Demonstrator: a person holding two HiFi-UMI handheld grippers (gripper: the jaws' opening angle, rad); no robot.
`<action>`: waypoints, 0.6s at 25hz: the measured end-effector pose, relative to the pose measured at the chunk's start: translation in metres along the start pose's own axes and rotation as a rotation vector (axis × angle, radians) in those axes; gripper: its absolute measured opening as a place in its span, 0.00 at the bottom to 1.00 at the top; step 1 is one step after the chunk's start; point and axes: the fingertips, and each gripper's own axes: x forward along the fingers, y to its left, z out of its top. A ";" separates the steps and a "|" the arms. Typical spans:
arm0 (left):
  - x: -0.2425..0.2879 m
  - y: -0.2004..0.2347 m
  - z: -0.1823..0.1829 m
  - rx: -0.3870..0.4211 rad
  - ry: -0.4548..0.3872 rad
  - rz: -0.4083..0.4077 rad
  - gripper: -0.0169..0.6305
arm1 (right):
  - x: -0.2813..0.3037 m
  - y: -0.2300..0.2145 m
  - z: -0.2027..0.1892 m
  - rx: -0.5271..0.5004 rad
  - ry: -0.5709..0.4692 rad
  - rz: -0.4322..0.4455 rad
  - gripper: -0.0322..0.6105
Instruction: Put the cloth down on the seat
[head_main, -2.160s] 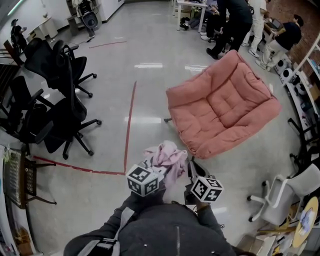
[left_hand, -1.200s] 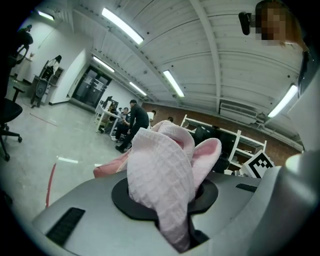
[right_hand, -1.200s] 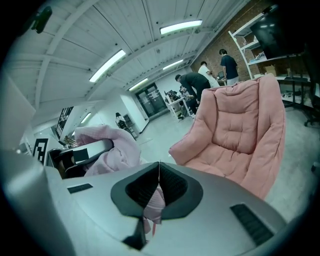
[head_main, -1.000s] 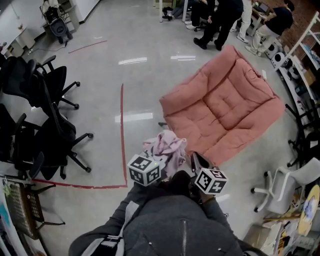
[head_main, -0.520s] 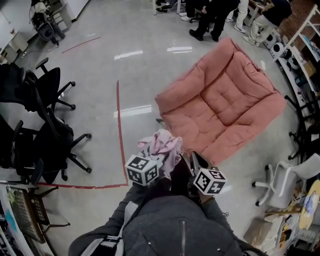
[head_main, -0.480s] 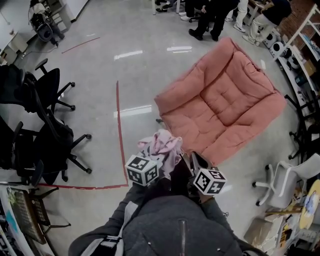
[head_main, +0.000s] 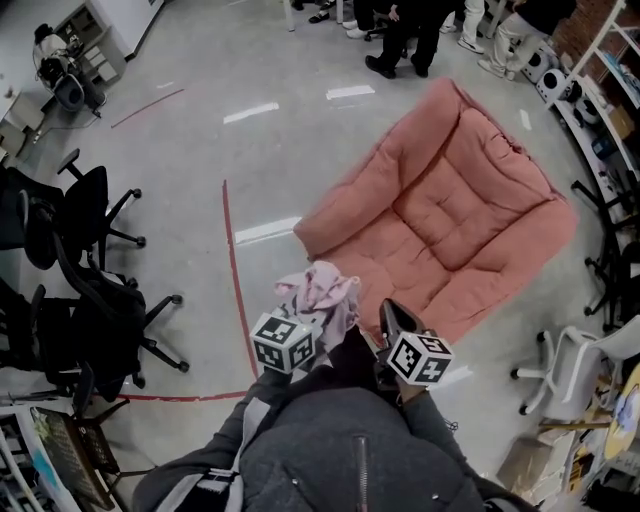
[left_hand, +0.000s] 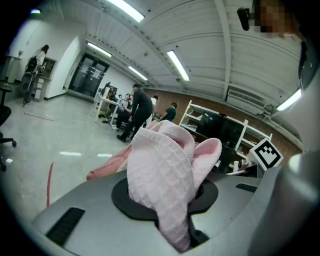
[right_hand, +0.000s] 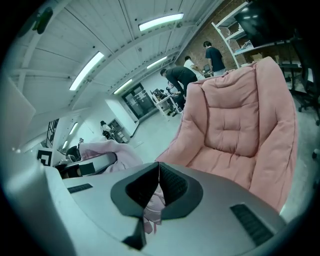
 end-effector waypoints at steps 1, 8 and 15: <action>0.010 0.004 0.003 0.007 0.007 0.001 0.19 | 0.007 -0.005 0.008 0.006 -0.004 -0.001 0.06; 0.066 0.036 0.014 0.008 0.067 0.050 0.19 | 0.043 -0.039 0.051 0.049 -0.026 -0.020 0.06; 0.110 0.049 0.013 0.010 0.129 0.031 0.19 | 0.051 -0.071 0.071 0.115 -0.062 -0.085 0.06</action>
